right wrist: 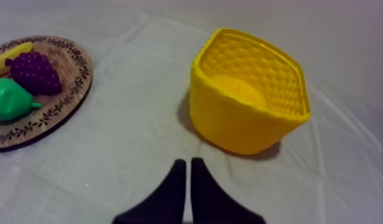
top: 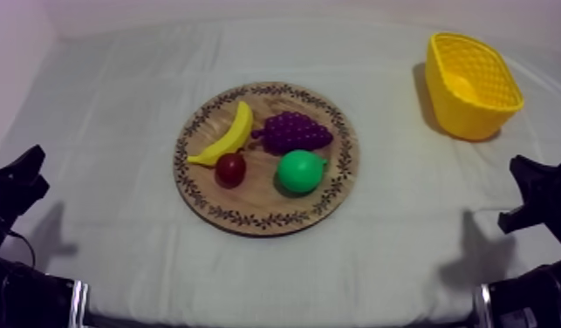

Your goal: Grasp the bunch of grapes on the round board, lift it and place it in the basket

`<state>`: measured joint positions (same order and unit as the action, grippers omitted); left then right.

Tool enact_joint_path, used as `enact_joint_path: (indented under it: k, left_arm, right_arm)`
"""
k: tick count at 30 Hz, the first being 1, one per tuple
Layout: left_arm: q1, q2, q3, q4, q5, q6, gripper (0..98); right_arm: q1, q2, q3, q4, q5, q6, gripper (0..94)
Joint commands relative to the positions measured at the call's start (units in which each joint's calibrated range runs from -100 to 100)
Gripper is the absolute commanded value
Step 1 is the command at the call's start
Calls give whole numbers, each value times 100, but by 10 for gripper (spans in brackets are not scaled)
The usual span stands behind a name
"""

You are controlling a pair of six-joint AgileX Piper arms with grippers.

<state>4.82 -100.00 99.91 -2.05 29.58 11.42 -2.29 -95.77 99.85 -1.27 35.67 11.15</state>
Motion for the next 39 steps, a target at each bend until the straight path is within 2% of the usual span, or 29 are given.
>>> enact_joint_path:
  k: [1, 14, 39]
  left_arm:
    - [0, 0, -2, -2, 0, -2, 1]
    - [0, 0, -2, -2, 0, -2, 1]
    - [0, 0, -2, -2, 0, -2, 1]
  right_arm:
    - [-1, 1, 3, 3, 6, -15, 6]
    - [-18, 146, -160, -185, 41, 306, 6]
    - [-470, 2673, -2650, -154, 430, 540, 7]
